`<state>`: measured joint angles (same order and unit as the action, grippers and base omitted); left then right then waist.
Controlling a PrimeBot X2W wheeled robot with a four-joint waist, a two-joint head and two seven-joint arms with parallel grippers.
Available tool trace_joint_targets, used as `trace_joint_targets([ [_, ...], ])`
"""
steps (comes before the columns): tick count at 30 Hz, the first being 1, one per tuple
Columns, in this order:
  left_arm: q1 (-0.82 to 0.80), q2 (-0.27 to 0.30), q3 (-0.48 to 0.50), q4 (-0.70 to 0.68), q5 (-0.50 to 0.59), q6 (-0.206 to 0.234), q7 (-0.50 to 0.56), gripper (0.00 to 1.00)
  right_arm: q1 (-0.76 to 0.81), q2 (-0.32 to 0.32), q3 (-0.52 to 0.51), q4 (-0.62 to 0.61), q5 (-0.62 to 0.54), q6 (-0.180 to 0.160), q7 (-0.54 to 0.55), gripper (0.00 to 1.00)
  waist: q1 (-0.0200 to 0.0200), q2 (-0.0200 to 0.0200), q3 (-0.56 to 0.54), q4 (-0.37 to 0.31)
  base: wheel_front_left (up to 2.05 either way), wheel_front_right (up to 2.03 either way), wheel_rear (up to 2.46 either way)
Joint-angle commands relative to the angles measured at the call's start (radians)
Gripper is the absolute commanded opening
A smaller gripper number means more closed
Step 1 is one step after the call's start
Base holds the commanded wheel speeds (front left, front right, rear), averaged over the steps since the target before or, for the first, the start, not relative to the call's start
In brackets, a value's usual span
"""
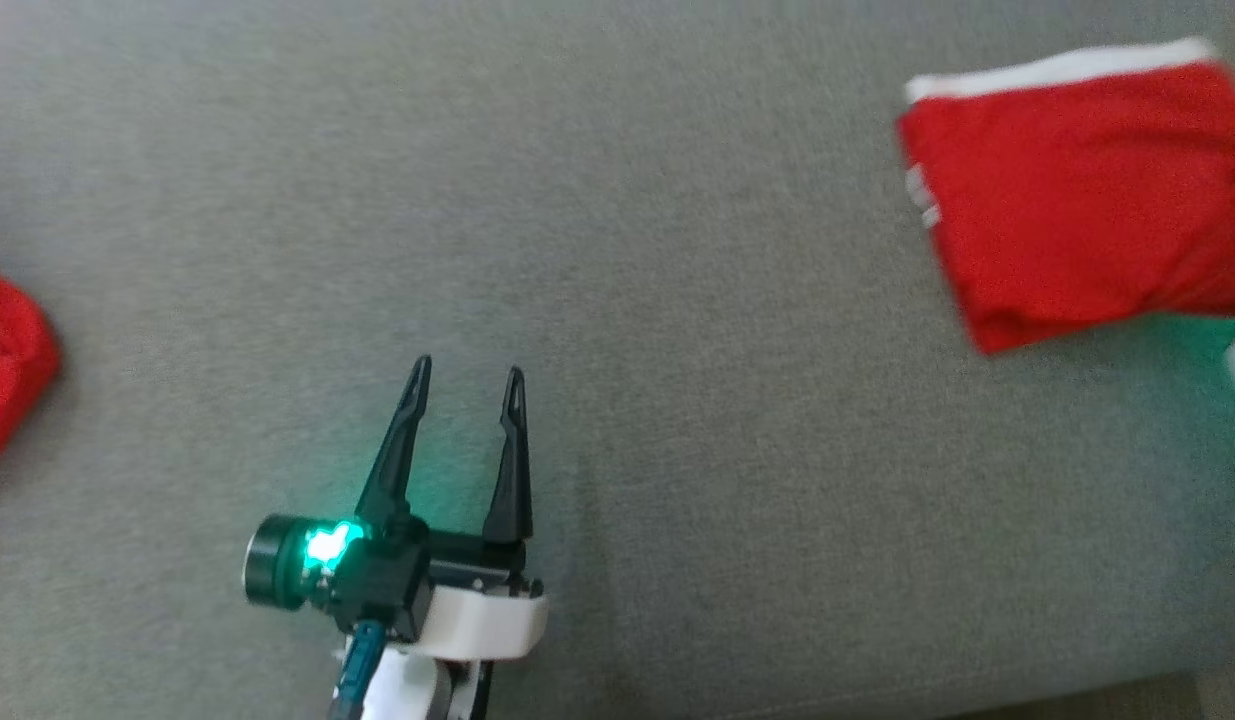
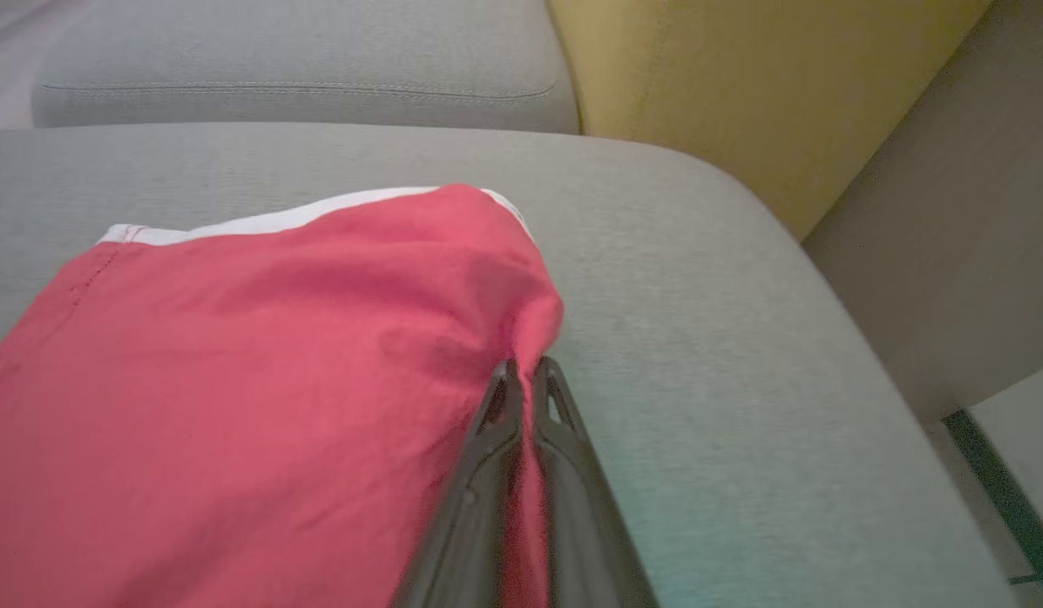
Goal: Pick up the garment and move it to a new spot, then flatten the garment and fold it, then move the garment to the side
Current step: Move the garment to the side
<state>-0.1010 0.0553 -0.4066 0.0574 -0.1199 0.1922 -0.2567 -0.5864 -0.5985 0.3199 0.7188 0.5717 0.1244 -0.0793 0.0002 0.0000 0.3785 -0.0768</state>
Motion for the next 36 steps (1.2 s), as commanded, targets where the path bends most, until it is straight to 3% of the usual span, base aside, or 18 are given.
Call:
trace_joint_targets([
  [1,-0.024,-0.005,0.032,-0.036,0.013,-0.003,-0.005,1.00,-0.016,-0.057,0.007,-0.019,-0.006,0.006,-0.013,0.00,-0.0002,0.0000,0.053,-0.038,0.00,0.00,0.00],
  [8,-0.072,-0.005,0.036,-0.048,0.047,-0.020,-0.005,1.00,-0.109,-0.177,-0.013,0.054,-0.054,0.006,-0.049,0.00,-0.0002,0.0000,0.122,-0.056,0.00,0.00,0.00],
  [14,-0.092,-0.005,0.035,-0.050,0.059,-0.031,-0.005,1.00,-0.201,-0.202,-0.047,0.138,-0.147,0.006,-0.094,0.00,-0.0002,0.0000,0.151,-0.061,0.00,0.00,0.00],
  [15,-0.094,-0.005,0.033,-0.048,0.059,-0.032,-0.005,1.00,-0.214,-0.200,-0.054,0.152,-0.164,0.006,-0.105,0.10,-0.0002,0.0000,0.153,-0.060,0.00,0.00,0.00],
  [16,-0.097,-0.005,0.031,-0.046,0.057,-0.033,-0.005,1.00,-0.224,-0.197,-0.061,0.167,-0.182,0.006,-0.114,0.75,-0.0002,0.0000,0.153,-0.058,0.00,0.00,0.00],
  [17,-0.100,-0.005,0.027,-0.043,0.055,-0.034,-0.005,1.00,-0.235,-0.193,-0.074,0.183,-0.202,0.006,-0.126,1.00,-0.0002,0.0000,0.150,-0.054,0.00,0.00,0.00],
  [21,-0.103,-0.005,0.015,-0.035,0.041,-0.030,-0.005,1.00,-0.242,-0.152,-0.116,0.225,-0.294,0.006,-0.163,1.00,-0.0002,0.0000,0.112,-0.031,0.00,0.00,0.00],
  [25,-0.078,-0.005,0.010,-0.024,0.008,-0.016,-0.005,1.00,-0.187,-0.057,-0.156,0.210,-0.351,0.006,-0.178,1.00,-0.0002,0.0000,0.030,0.002,0.00,0.00,0.00],
  [36,0.058,-0.005,0.019,0.014,-0.075,0.002,-0.005,1.00,0.153,0.258,-0.122,-0.074,-0.331,0.006,-0.182,1.00,-0.0002,0.0000,-0.246,0.083,0.00,0.00,0.00],
])
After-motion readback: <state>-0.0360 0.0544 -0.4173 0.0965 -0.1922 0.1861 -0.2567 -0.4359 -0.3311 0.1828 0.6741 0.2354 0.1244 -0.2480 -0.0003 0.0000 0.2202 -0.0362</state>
